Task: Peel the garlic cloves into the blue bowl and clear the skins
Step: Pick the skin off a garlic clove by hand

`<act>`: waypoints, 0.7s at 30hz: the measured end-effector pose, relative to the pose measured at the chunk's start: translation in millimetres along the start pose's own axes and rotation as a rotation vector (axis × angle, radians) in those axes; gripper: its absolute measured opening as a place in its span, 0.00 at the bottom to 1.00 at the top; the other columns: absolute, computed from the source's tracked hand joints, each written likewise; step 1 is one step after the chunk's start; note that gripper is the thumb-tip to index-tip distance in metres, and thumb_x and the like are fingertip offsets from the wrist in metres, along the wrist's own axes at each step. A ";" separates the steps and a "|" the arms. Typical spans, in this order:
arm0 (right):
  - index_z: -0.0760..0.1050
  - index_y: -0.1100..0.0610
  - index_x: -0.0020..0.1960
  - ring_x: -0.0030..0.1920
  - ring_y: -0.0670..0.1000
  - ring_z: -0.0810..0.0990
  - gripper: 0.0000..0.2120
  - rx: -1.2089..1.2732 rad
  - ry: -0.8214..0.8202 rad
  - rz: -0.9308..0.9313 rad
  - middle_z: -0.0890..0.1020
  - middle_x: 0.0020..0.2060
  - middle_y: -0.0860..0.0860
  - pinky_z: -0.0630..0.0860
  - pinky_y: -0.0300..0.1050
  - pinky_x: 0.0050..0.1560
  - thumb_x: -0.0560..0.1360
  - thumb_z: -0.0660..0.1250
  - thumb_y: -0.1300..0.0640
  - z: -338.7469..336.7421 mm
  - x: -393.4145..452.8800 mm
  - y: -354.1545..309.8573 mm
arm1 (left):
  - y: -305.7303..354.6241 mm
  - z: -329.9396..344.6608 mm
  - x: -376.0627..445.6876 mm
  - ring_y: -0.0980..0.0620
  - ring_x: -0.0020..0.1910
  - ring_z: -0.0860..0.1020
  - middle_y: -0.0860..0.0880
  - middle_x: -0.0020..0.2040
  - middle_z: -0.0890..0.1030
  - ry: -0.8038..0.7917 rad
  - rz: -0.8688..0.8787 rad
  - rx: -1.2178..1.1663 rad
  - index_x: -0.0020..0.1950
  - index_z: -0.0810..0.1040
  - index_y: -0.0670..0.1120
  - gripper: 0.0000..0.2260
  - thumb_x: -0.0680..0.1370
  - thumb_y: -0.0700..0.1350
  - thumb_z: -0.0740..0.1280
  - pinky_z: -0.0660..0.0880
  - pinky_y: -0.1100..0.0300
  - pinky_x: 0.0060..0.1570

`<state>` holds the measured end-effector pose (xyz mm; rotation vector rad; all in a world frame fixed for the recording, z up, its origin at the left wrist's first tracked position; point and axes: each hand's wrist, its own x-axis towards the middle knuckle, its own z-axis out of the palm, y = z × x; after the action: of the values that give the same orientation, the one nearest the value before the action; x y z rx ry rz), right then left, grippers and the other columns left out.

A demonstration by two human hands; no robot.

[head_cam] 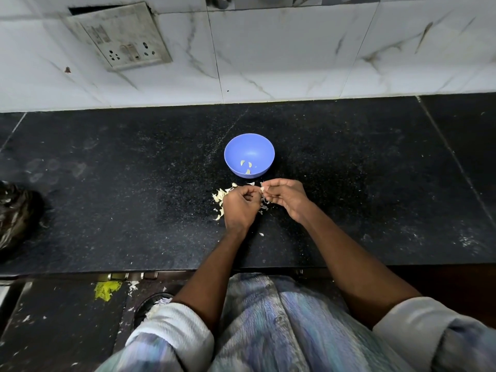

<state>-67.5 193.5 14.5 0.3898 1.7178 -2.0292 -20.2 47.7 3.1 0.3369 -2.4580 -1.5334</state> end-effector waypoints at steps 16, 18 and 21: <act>0.83 0.63 0.53 0.40 0.48 0.82 0.07 0.142 -0.022 0.098 0.85 0.41 0.56 0.80 0.37 0.43 0.78 0.68 0.70 4.2 -0.2 0.3 | -2.2 0.4 2.4 0.57 0.36 0.83 0.52 0.38 0.87 -0.050 -0.121 -0.149 0.46 0.87 0.44 0.03 0.76 0.38 0.74 0.81 0.63 0.41; 0.82 0.63 0.55 0.40 0.47 0.81 0.08 0.165 -0.050 0.115 0.84 0.41 0.56 0.80 0.37 0.43 0.79 0.67 0.69 4.0 -0.5 -0.6 | -4.2 1.7 3.9 0.55 0.37 0.83 0.50 0.39 0.87 -0.063 -0.145 -0.162 0.48 0.87 0.43 0.03 0.77 0.39 0.72 0.82 0.60 0.41; 0.81 0.64 0.57 0.40 0.47 0.81 0.08 0.172 -0.071 0.123 0.84 0.42 0.56 0.80 0.37 0.44 0.79 0.66 0.70 4.9 -0.3 -1.4 | -6.1 2.7 4.6 0.57 0.35 0.80 0.48 0.39 0.87 -0.078 -0.195 -0.185 0.47 0.85 0.44 0.05 0.79 0.41 0.70 0.79 0.61 0.40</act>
<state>-67.5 188.9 16.7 0.4616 1.4460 -2.0816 -25.0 45.9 -3.3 0.5039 -2.3742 -1.8709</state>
